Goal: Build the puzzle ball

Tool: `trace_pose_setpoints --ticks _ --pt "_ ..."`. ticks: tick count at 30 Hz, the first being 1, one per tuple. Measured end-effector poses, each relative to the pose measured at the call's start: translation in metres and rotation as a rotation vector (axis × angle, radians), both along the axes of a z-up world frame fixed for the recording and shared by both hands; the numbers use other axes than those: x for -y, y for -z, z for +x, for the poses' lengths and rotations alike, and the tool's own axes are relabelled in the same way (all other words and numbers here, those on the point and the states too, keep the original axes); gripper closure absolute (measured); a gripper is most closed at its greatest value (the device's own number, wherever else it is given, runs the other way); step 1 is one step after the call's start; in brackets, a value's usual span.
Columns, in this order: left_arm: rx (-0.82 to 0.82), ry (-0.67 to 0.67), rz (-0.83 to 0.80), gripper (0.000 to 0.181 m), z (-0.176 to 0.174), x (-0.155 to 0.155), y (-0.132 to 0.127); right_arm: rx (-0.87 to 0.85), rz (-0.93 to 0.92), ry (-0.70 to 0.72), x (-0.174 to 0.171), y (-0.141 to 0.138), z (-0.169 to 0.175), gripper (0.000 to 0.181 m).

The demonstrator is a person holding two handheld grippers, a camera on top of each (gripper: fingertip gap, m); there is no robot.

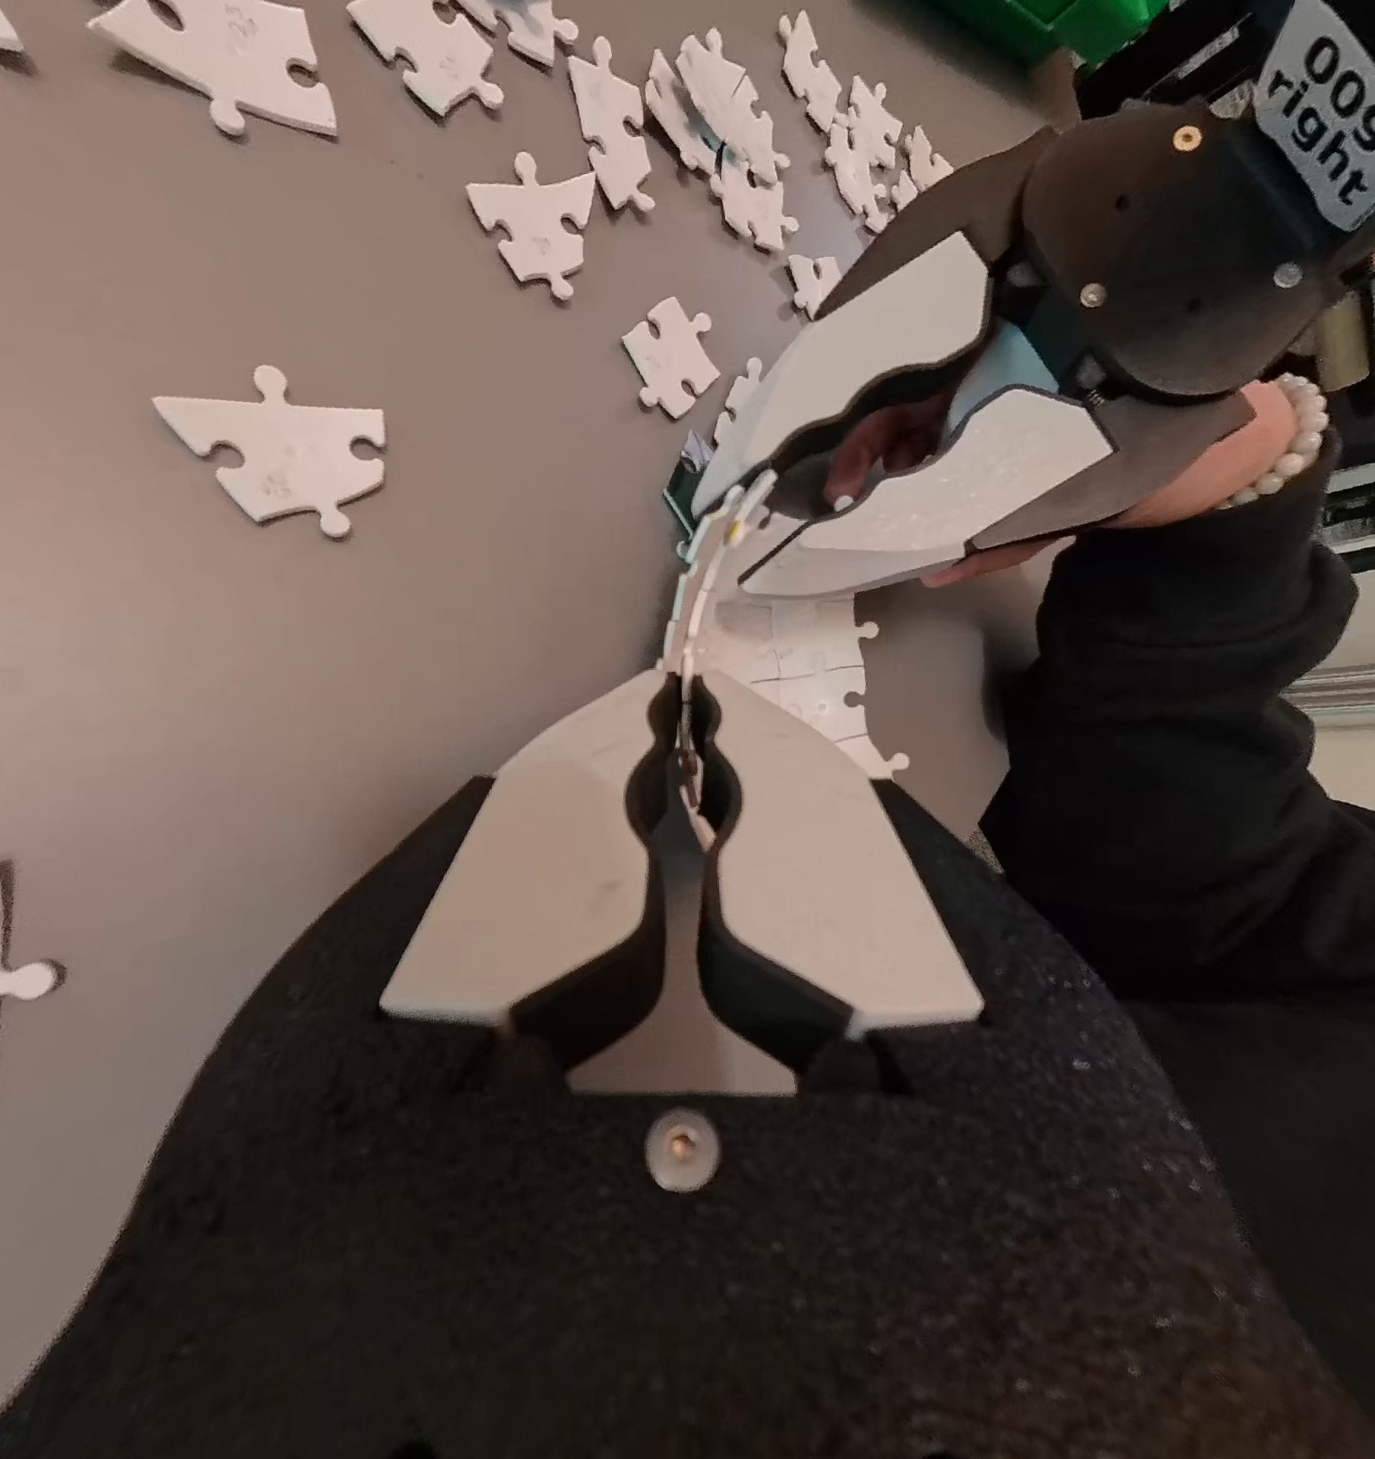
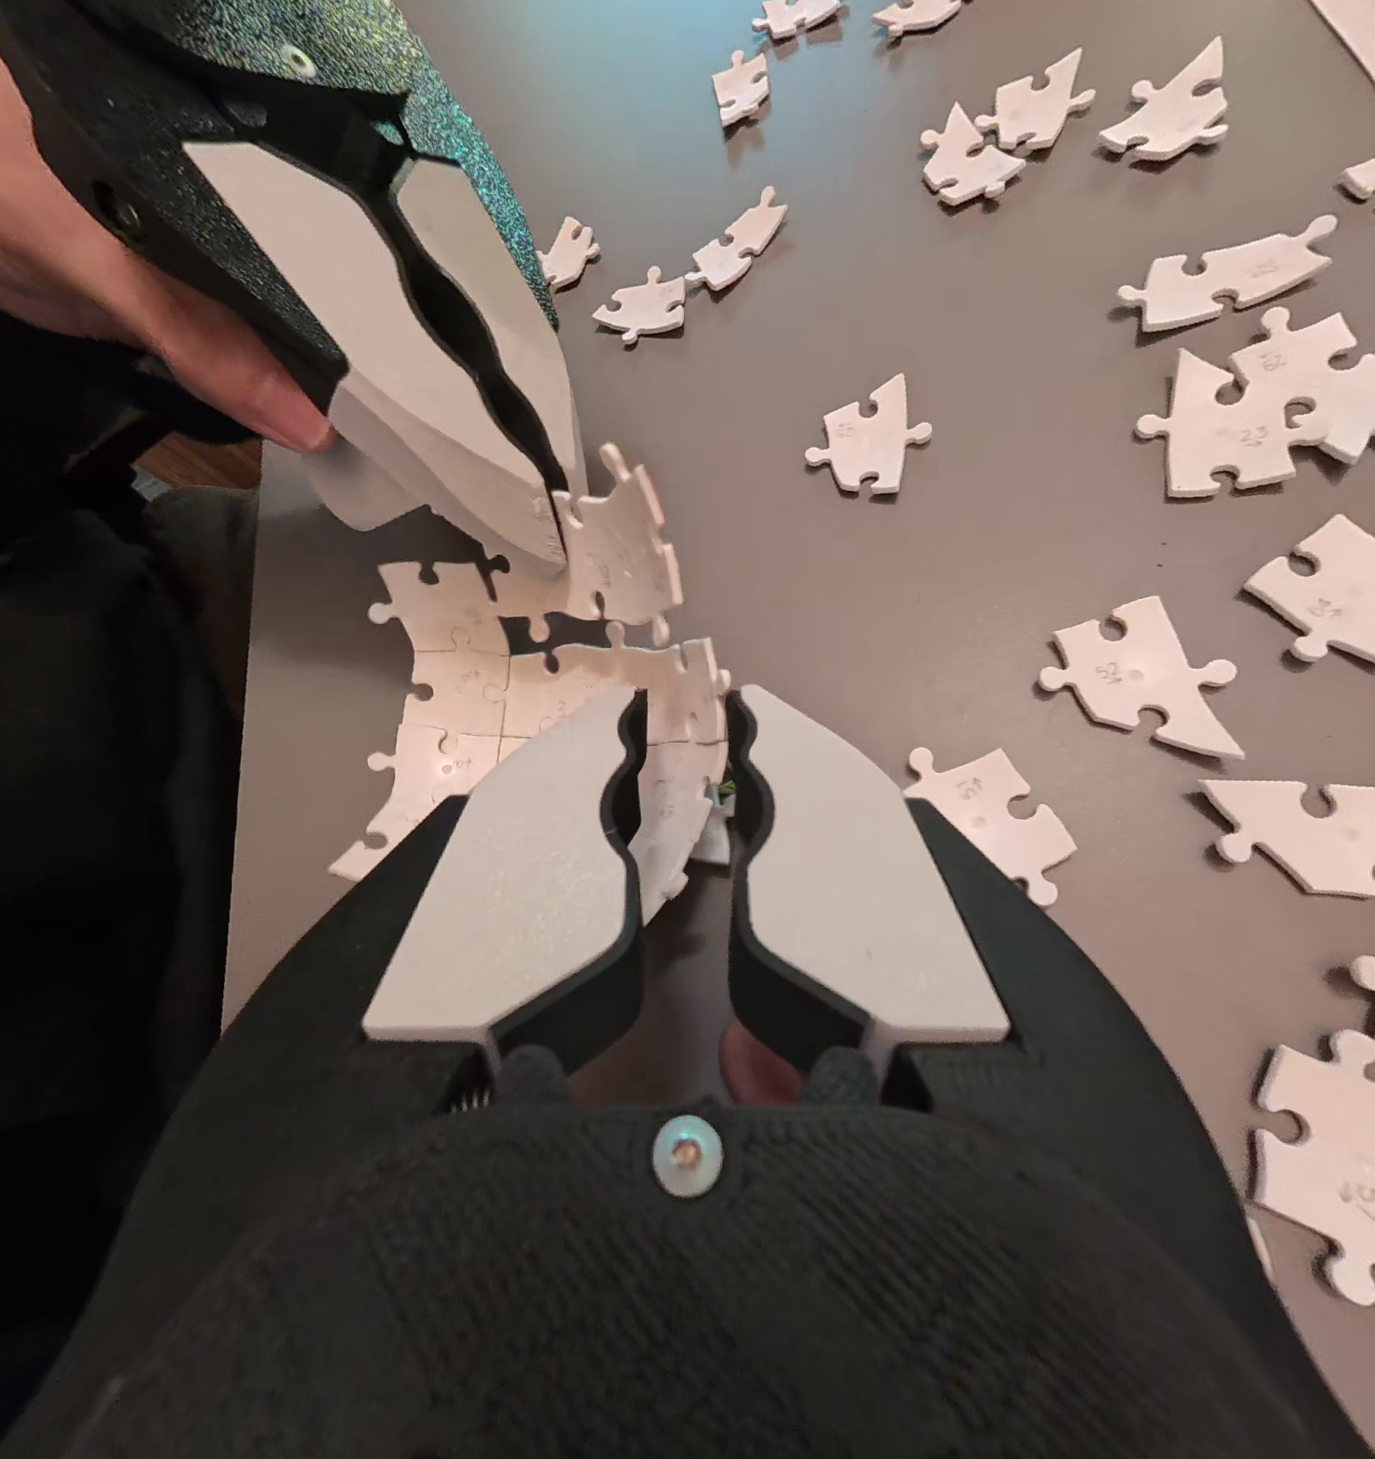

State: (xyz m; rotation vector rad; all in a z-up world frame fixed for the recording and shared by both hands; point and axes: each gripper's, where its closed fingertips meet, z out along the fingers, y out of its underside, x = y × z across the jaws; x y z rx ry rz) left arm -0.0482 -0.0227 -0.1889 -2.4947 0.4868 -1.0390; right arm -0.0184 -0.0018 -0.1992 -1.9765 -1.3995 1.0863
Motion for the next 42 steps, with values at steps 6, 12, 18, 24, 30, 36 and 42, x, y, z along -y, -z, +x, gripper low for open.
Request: trace_pose_setpoints --ticks 6,12,18,24,30,36,42 --pt "0.003 -0.019 -0.006 0.179 0.003 -0.001 0.002 0.011 -0.011 0.003 -0.001 0.003 0.000 0.173" --pt "0.021 -0.038 0.007 0.179 0.008 -0.004 0.000 0.016 0.022 0.050 -0.009 -0.002 0.002 0.174" --pt "-0.020 -0.052 0.038 0.179 0.007 -0.011 0.002 0.011 0.056 0.088 -0.015 -0.011 0.004 0.176" --pt "-0.051 -0.068 0.070 0.179 0.004 -0.013 0.002 0.010 0.079 0.111 -0.019 -0.016 0.007 0.177" --pt "-0.050 -0.113 0.102 0.179 0.004 -0.015 0.003 0.006 0.060 0.138 -0.021 -0.016 0.009 0.177" --pt "-0.043 -0.132 0.119 0.179 0.006 -0.016 0.006 0.006 0.059 0.147 -0.022 -0.017 0.010 0.177" --pt "-0.074 -0.127 0.139 0.178 0.005 -0.017 0.008 0.010 0.057 0.150 -0.022 -0.017 0.011 0.177"
